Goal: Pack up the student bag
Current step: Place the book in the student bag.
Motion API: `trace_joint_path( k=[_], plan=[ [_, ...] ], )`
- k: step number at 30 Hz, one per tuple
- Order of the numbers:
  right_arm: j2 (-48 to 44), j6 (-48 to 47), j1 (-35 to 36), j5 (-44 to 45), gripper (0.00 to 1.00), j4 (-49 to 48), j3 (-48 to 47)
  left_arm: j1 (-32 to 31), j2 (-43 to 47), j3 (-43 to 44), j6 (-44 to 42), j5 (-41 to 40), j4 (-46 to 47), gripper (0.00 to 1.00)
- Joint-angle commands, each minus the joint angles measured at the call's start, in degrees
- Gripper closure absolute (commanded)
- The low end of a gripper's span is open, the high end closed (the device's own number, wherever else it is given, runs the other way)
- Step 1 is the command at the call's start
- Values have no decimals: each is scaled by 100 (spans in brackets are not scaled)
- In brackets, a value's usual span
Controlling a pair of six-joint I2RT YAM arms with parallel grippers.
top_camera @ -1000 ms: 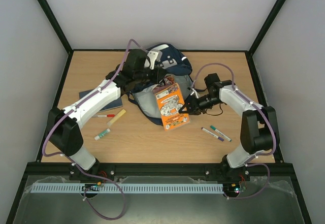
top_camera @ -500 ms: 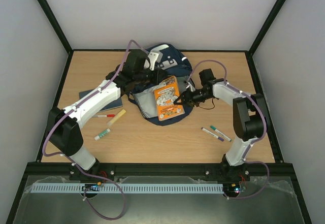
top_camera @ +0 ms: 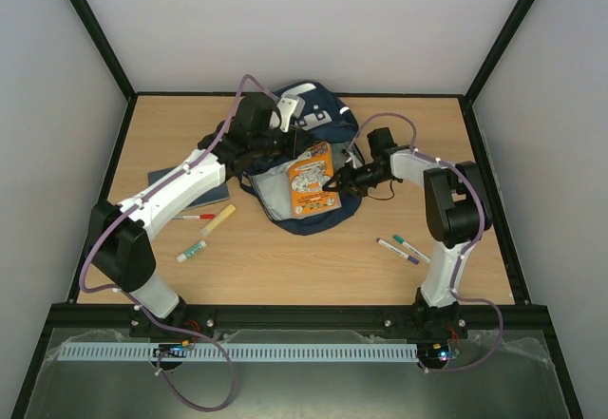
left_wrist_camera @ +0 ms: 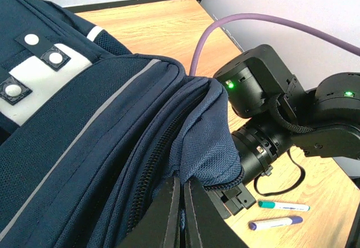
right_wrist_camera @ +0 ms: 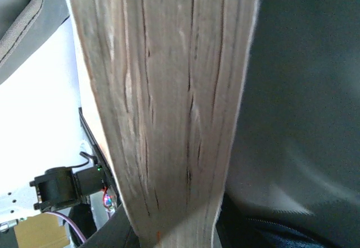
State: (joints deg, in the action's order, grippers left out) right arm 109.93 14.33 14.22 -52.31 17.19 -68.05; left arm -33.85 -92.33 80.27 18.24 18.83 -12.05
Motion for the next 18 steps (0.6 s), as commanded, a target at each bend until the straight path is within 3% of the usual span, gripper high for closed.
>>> trace_joint_path(
  k=[1, 10, 18],
  plan=[
    [128, -141, 28, 286, 83, 175, -179, -1, 344, 19, -64, -6, 358, 98],
    [-530, -428, 26, 1000, 63, 427, -33, 1, 374, -19, -86, -88, 320, 98],
    [-1294, -843, 28, 1500, 54, 739, 377, -1, 419, -82, -106, -134, 337, 98]
  ],
)
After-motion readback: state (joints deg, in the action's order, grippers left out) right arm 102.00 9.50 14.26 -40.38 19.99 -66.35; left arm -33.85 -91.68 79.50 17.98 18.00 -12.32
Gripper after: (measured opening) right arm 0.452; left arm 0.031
